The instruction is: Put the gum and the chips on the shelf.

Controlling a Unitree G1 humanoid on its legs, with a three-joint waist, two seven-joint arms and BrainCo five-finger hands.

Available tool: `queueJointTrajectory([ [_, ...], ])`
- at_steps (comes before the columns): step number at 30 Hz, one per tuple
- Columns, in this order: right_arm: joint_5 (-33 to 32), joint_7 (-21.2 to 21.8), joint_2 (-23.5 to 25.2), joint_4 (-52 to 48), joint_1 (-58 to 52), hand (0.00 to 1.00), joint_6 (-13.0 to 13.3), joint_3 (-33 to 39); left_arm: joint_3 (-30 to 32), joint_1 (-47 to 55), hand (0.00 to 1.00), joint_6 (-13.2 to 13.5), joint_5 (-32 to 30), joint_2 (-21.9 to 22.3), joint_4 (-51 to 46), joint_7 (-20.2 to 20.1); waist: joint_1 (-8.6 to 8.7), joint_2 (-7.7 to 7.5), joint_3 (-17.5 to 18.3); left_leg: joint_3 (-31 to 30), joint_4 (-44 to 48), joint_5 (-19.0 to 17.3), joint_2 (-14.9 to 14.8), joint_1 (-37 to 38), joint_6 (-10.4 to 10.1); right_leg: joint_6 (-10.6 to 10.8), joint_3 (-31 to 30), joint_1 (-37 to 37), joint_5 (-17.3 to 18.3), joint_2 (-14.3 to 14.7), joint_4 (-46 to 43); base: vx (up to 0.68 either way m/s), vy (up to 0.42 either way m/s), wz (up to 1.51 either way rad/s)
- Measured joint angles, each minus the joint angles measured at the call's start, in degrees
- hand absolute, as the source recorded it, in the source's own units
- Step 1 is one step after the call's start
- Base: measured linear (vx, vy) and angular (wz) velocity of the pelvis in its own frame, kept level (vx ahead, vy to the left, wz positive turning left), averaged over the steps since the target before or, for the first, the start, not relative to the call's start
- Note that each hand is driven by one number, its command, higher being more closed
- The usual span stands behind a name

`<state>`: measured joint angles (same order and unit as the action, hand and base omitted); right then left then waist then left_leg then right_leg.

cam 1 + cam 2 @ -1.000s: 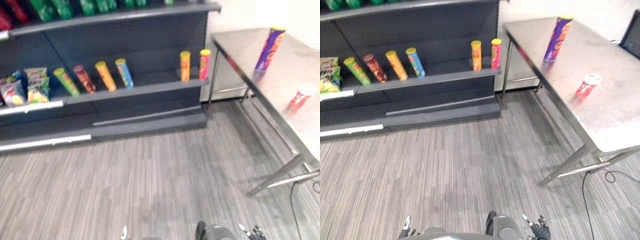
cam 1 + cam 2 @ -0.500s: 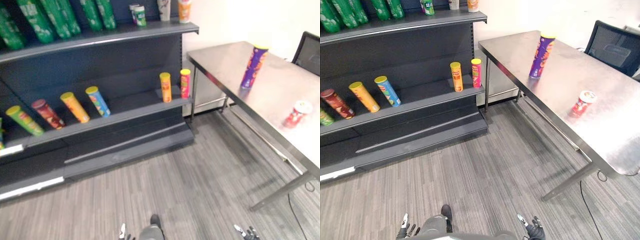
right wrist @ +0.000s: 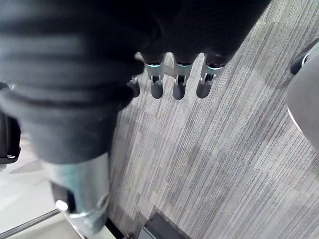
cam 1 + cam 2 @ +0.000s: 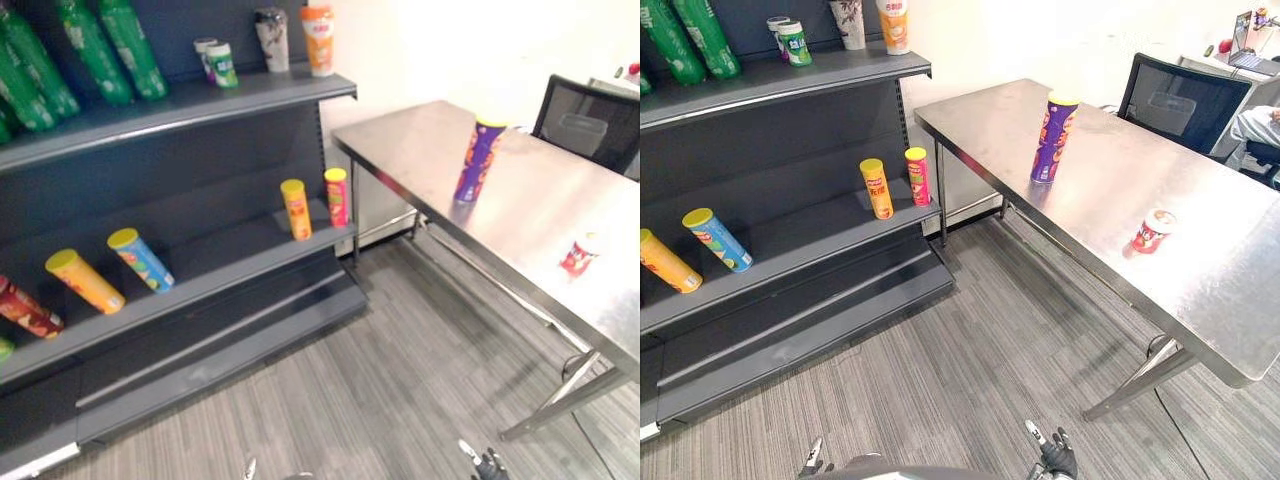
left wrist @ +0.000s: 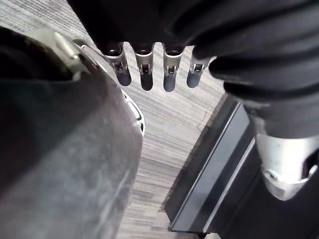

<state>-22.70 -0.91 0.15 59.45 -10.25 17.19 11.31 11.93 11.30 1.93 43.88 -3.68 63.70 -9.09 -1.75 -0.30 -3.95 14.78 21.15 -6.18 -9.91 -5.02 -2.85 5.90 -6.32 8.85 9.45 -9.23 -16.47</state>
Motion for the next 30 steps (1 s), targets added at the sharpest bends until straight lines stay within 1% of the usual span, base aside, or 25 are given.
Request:
queueJointTrajectory([
  [1, 0.0, -0.05, -0.38, -0.03, -0.09, 0.0, 0.51, -1.03, -0.05, 0.1, 0.0, 0.08, -0.03, 0.13, 0.05, 0.11, 0.0, -0.49, 0.06, 0.0, -1.76, 1.55, -0.22, 0.19, -0.3, 0.07, 0.09, -1.06, -1.14, 0.4, 0.22, 0.01, -0.085, -0.26],
  [2, -0.02, -0.14, -0.44, -0.15, -0.05, 0.0, 0.73, -1.09, -0.14, 0.1, 0.0, 0.1, -0.09, 0.2, 0.06, 0.23, -0.01, 0.0, 0.36, 0.0, -2.78, 2.41, -0.41, 0.19, -0.47, 0.63, 0.2, -1.77, -1.91, 0.66, 0.12, 0.0, -0.07, -0.27],
  [4, -0.64, -0.64, -0.7, -0.35, -0.07, 0.0, 1.23, -1.13, -0.27, 0.09, 0.0, 0.22, -0.33, 0.48, 0.0, 0.74, -0.06, 0.11, 0.43, -0.1, -5.1, 3.52, -0.62, 0.28, -0.38, 0.53, 0.31, -3.87, -3.18, 1.19, -0.72, -0.01, -0.042, -0.27],
  [6, -2.45, -1.29, -0.69, -1.0, -0.19, 0.0, 2.08, -1.13, -0.3, -0.34, 0.0, 0.42, -2.07, 0.5, -0.2, 1.4, 0.0, 0.17, 0.46, -0.24, -7.77, 3.71, -0.28, 0.64, -0.34, 0.3, 0.83, -8.14, -3.33, 1.38, -6.11, -0.03, -0.007, -0.27],
  [7, -3.22, -1.38, -0.63, -2.22, -0.31, 0.0, 2.33, -1.11, -0.3, -0.44, 0.0, 0.48, -2.77, 0.42, -0.54, 1.61, 0.05, -0.15, 0.25, -0.23, -10.48, 2.05, 0.78, 2.15, 0.47, 0.1, 1.48, -13.42, -3.45, 0.87, -15.43, -0.02, 0.061, -0.28],
  [8, -4.52, -1.39, -0.18, -3.36, -0.64, 0.0, 2.73, -1.09, -0.1, -0.39, 0.0, 0.54, -3.74, -0.4, -0.55, 1.48, 0.23, -1.65, -0.41, 0.56, -12.96, -0.28, 2.45, 4.6, -0.82, -1.98, 3.05, -18.92, -4.86, -1.33, -26.17, -0.02, 0.07, -0.27],
  [9, -5.03, -1.37, -0.09, -3.87, -0.7, 0.0, 2.9, -1.11, -0.45, -0.32, 0.0, 0.51, -4.48, -1.06, -0.96, 1.41, 0.25, -2.58, -1.03, 0.58, -13.32, -0.71, 3.64, 6.1, -0.45, -2.67, 3.67, -20.2, -6.63, -2.7, -29.77, 0.0, 0.077, -0.28],
  [10, -5.16, -1.19, 0.14, -4.62, -1.47, 0.0, 2.94, -1.26, -0.55, -0.32, 0.0, 0.49, -4.76, -1.08, -1.08, 1.95, 0.35, -2.54, -1.37, 0.89, -13.98, -1.16, 3.71, 8.88, -0.24, -1.8, 5.11, -21.65, -12.36, -4.25, -34.09, 0.0, 0.098, -0.37],
  [11, -5.44, -0.85, -0.13, -4.7, -1.58, 0.0, 3.44, -1.53, -0.75, 0.19, 0.0, 0.41, -4.88, -0.78, -1.04, 2.11, 0.8, -1.28, -1.81, 2.33, -13.66, -1.94, 2.45, 10.93, 0.49, -2.43, 7.74, -21.97, -13.56, -5.23, -36.04, 0.01, 0.117, -0.51],
  [12, -5.44, -0.35, -0.21, -4.7, -1.48, 0.0, 3.55, -1.8, -0.73, 0.23, 0.0, 0.39, -4.89, -0.82, -1.07, 2.13, 0.71, -1.43, -1.85, 3.47, -13.58, -2.18, 2.11, 11.58, 0.96, -2.67, 9.85, -22.48, -9.78, -6.17, -36.43, 0.03, 0.133, -0.77],
  [13, -5.45, 0.73, -0.43, -4.69, -1.03, 0.0, 3.89, -2.58, -0.65, 0.05, 0.0, 0.41, -4.96, -0.9, -1.06, 2.02, 0.36, -1.14, -1.75, 5.92, -13.57, -2.78, 1.33, 12.82, 0.83, -3.08, 14.73, -23.91, -4.34, -7.58, -35.34, 0.01, 0.069, -0.74],
  [14, -5.45, 1.14, -0.38, -4.69, -0.89, 0.0, 4.17, -2.75, -0.45, 0.12, 0.0, 0.41, -5.11, -0.91, -1.0, 1.98, 0.26, -1.05, -1.9, 6.91, -13.58, -3.08, 0.85, 13.32, 0.63, -3.07, 17.53, -24.17, -3.44, -7.81, -33.44, 0.06, 0.042, -0.85],
  [15, -5.45, 1.64, -0.14, -4.65, -0.9, 0.0, 4.5, -2.69, -0.06, 0.07, 0.0, 0.51, -5.8, -0.91, -1.25, 1.76, 0.22, -1.33, -2.16, 8.35, -13.63, -3.75, 0.07, 14.1, 0.5, -3.19, 22.61, -24.12, -3.28, -7.71, -27.82, 0.1, -0.027, -0.66],
  [16, -5.44, 2.15, 0.13, -4.63, -1.11, 0.0, 4.51, -2.69, 0.2, 0.19, 0.0, 0.6, -6.21, -0.93, -2.04, 1.71, 0.3, -1.6, -2.36, 9.02, -13.69, -4.65, -0.21, 14.77, -0.32, -2.76, 26.41, -23.26, -3.98, -7.36, -20.98, 0.13, -0.045, -0.57],
  [17, -5.44, 2.42, 0.25, -4.61, -1.23, 0.0, 4.51, -2.67, 0.28, 0.16, 0.0, 0.63, -6.37, -0.94, -2.2, 1.84, 0.3, -1.78, -2.51, 9.49, -13.74, -4.9, -0.27, 15.28, -0.63, -2.09, 27.43, -22.63, -4.48, -6.88, -17.02, 0.18, -0.101, -0.38],
  [18, -5.44, 2.71, 0.76, -4.59, -1.45, 0.0, 4.47, -2.76, 0.38, 0.19, 0.0, 0.64, -6.44, -1.22, -2.28, 1.85, 0.44, -2.4, -2.85, 9.85, -13.76, -5.69, 0.14, 16.38, -1.57, -1.68, 29.13, -20.67, -9.21, -6.1, -8.34, 0.23, -0.131, -0.31],
  [19, -5.35, 2.75, 0.82, -4.5, -1.57, 0.0, 4.31, -2.83, 0.24, 0.01, 0.0, 0.4, -6.5, -0.99, -1.95, 2.12, 0.17, -3.25, -3.11, 9.56, -14.1, -6.36, 0.6, 17.59, -2.09, -3.73, 31.03, -17.79, -7.69, -5.29, -4.27, 0.26, -0.132, -0.34],
  [20, -5.36, 2.74, 0.26, -4.53, -1.44, 0.0, 4.3, -2.81, -0.16, -0.29, 0.0, 0.25, -6.58, -0.53, -1.75, 2.23, 0.09, -2.15, -3.21, 9.63, -14.15, -6.45, 0.25, 17.74, -2.19, -3.97, 31.33, -17.44, -7.45, -4.38, -3.14, 0.26, -0.081, -0.39],
  [21, -5.34, 2.69, -0.58, -4.67, -0.34, 0.0, 4.31, -2.75, -0.78, -0.92, 0.0, 0.34, -6.88, 0.25, -1.76, 2.62, 0.39, -0.79, -3.82, 10.22, -14.63, -5.95, 0.15, 18.35, -2.76, -4.47, 31.84, -17.63, -7.0, -3.6, -2.91, 0.22, -0.027, -0.36],
  [22, -5.3, 2.64, -1.15, -4.76, 0.36, 0.0, 4.22, -2.75, -0.98, -1.7, 0.0, 0.21, -6.67, 1.01, -1.85, 2.62, 0.71, 0.07, -4.47, 11.14, -15.87, -5.21, 0.18, 19.42, -3.71, -4.51, 31.81, -17.73, -6.36, -3.26, -3.16, 0.19, -0.006, -0.28],
  [23, -5.15, 2.6, -1.39, -4.86, 0.46, 0.0, 4.05, -2.74, -0.96, -2.0, 0.0, -0.02, -6.42, 1.31, -1.98, 2.52, 0.77, 0.38, -4.64, 11.41, -16.5, -4.96, 0.16, 19.69, -4.14, -4.48, 31.68, -17.72, -6.23, -2.98, -3.28, 0.13, -0.001, -0.2],
  [24, -4.79, 2.53, -1.47, -4.93, 0.48, 0.0, 3.88, -2.75, -1.63, -2.04, 0.0, -0.18, -6.43, 1.26, -2.13, 2.44, 0.81, 0.48, -4.63, 11.71, -17.22, -4.89, 0.13, 20.21, -4.25, -4.4, 31.65, -17.61, -5.92, -2.72, -3.33, 0.11, 0.018, -0.11],
  [26, -4.76, 2.33, -1.15, -4.99, 0.36, 0.0, 3.82, -2.9, -2.05, -2.14, 0.0, -0.76, -6.43, 0.73, -2.22, 2.02, 0.9, 0.03, -4.52, 11.5, -17.65, -4.92, 0.14, 20.33, -4.28, -4.15, 32.07, -17.5, -5.55, -2.71, -3.27, 0.08, 0.027, 0.0],
  [30, -4.68, 0.83, -0.63, -4.99, 0.32, 0.0, 3.28, -2.93, -2.09, -2.28, 0.0, -1.47, -6.43, -0.07, -2.85, 1.78, 1.07, -0.63, -4.63, 11.42, -18.12, -4.91, 1.26, 21.28, -4.3, -4.1, 32.95, -16.81, -5.55, -3.85, -3.37, 0.03, 0.056, 0.05],
])
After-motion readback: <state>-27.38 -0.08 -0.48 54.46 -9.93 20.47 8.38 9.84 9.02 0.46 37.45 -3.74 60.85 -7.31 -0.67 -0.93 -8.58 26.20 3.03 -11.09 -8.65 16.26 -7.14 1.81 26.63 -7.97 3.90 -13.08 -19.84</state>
